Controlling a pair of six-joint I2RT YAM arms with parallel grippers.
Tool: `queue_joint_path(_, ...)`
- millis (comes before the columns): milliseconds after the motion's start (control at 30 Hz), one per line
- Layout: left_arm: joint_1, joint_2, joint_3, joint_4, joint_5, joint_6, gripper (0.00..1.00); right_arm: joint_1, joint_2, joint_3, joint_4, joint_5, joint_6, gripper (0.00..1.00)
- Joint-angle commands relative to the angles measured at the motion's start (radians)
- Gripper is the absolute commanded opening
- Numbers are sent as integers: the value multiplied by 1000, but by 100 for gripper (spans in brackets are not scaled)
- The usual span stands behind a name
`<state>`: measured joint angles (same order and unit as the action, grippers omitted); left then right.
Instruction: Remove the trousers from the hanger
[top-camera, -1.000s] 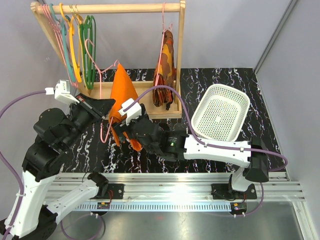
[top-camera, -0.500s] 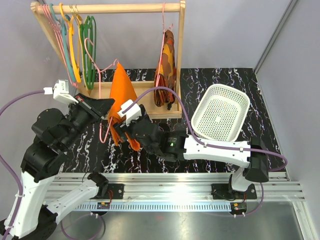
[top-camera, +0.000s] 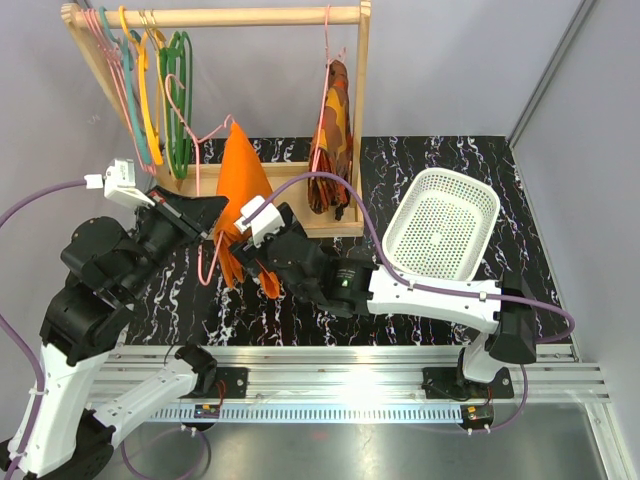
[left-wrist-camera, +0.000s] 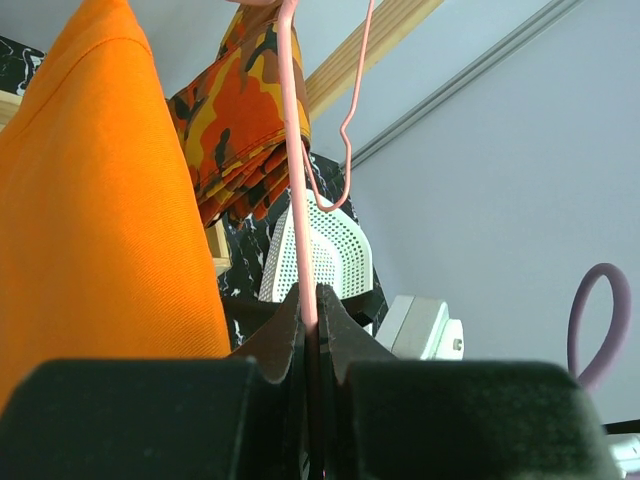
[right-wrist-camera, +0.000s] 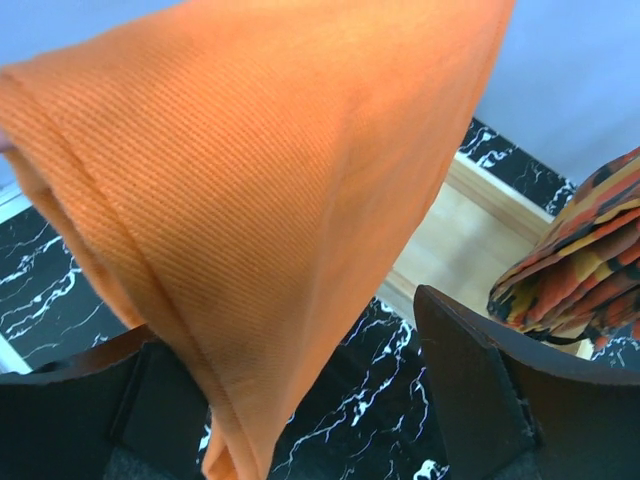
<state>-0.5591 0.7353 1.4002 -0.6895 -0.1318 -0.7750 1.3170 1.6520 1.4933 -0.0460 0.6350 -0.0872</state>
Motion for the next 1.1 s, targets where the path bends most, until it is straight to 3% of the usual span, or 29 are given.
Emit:
queue_joint_path(0,-4,-33,54,275,1,22,0,-10,-11,24,121,20,-54,84)
queue_joint_path(333,-4,-22,57,291,14,11,0,-10,25,77,209,-101,-86,83)
queue_joint_path(600,-4,-20,75,280,37,-1,0,-9,61,140,251,-69,-167,79)
queue_joint_path(800,-4,-20,111,248,69,20,0,-12,63,156,270,-113,-293,55)
queue_joint_path(967,-4,7,157,194,103,46,0,-18,61,160,265,-152,-347,54)
queue_joint_path(1067,-4,6,149,188,90,60,0,-18,55,163,262,-152,-361,44)
